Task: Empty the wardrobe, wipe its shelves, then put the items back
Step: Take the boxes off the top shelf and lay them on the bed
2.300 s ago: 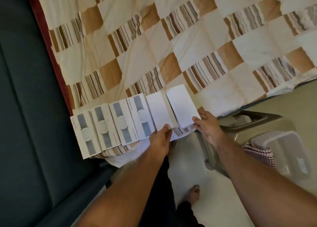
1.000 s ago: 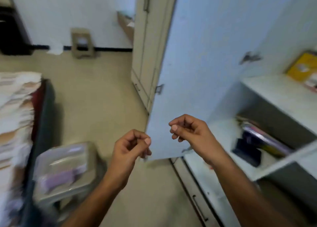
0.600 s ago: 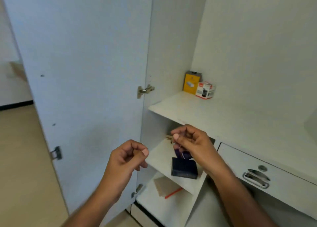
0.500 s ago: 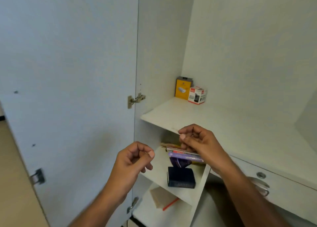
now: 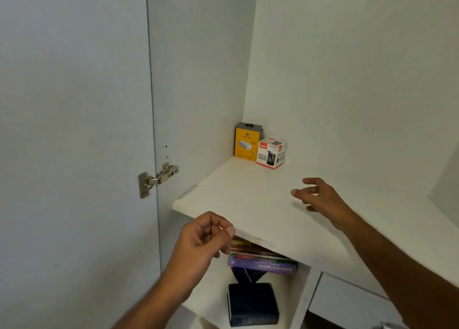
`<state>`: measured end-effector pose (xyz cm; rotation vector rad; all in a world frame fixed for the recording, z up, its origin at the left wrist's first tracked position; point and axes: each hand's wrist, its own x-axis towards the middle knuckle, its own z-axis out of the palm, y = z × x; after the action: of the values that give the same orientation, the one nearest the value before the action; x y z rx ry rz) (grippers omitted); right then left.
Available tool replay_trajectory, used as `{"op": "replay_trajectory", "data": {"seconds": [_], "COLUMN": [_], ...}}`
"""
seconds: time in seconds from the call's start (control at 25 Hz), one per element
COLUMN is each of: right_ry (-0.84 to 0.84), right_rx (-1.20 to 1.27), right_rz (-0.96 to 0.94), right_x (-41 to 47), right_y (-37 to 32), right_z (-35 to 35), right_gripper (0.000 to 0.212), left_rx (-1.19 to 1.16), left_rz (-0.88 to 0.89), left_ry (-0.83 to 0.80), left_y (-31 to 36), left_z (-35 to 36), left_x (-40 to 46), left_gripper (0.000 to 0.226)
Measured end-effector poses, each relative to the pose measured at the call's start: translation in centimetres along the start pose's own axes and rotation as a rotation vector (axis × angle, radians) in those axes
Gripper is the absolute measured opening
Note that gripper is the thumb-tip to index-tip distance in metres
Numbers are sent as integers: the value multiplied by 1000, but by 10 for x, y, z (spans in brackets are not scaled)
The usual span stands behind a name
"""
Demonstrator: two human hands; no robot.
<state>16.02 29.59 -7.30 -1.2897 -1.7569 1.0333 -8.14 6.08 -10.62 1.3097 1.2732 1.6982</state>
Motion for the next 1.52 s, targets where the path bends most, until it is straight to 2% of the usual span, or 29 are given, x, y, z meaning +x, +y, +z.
{"op": "replay_trajectory", "data": {"seconds": [0.12, 0.32, 0.52, 0.64, 0.8, 0.88, 0.96, 1.04, 1.12, 1.24, 1.32, 1.4, 1.52], "right_ry": [51, 145, 133, 96, 62, 20, -35, -63, -85, -74, -38, -17, -3], "right_rx": [-60, -93, -140, -38, 24, 52, 104, 129, 131, 88, 81, 119, 185], "right_rz": [71, 47, -28, -96, -150, -162, -163, -154, -153, -189, -215, -223, -238], "right_x": [82, 206, 298, 327, 340, 336, 326, 313, 297, 285, 284, 288, 289], "right_y": [34, 60, 70, 75, 81, 75, 74, 83, 94, 108, 110, 112, 110], "right_z": [0, 14, 35, 39, 41, 36, 22, 1, -20, -35, -34, -33, -34], "right_gripper": [89, 101, 125, 133, 106, 88, 67, 65, 70, 68, 66, 67, 68], "left_rx": [47, 140, 237, 334, 512, 690, 1036, 1350, 1524, 1641, 1710, 1709, 1704], "left_rz": [7, -36, -117, -170, -181, -102, 79, 218, 212, 148, 115, 84, 95], "left_ry": [29, 33, 66, 98, 204, 192, 126, 27, -79, -280, -382, -419, -372], "left_y": [-19, -33, -48, -59, -83, -93, -94, -84, -69, -62, -67, -73, -77], "left_z": [19, 51, 61, 60, 56, 57, 58, 62, 69, 77, 81, 86, 87], "left_x": [48, 136, 200, 241, 312, 345, 385, 429, 470, 517, 537, 548, 546], "left_gripper": [3, 5, 3, 8, 30, 45, 61, 76, 96, 124, 123, 104, 73]}}
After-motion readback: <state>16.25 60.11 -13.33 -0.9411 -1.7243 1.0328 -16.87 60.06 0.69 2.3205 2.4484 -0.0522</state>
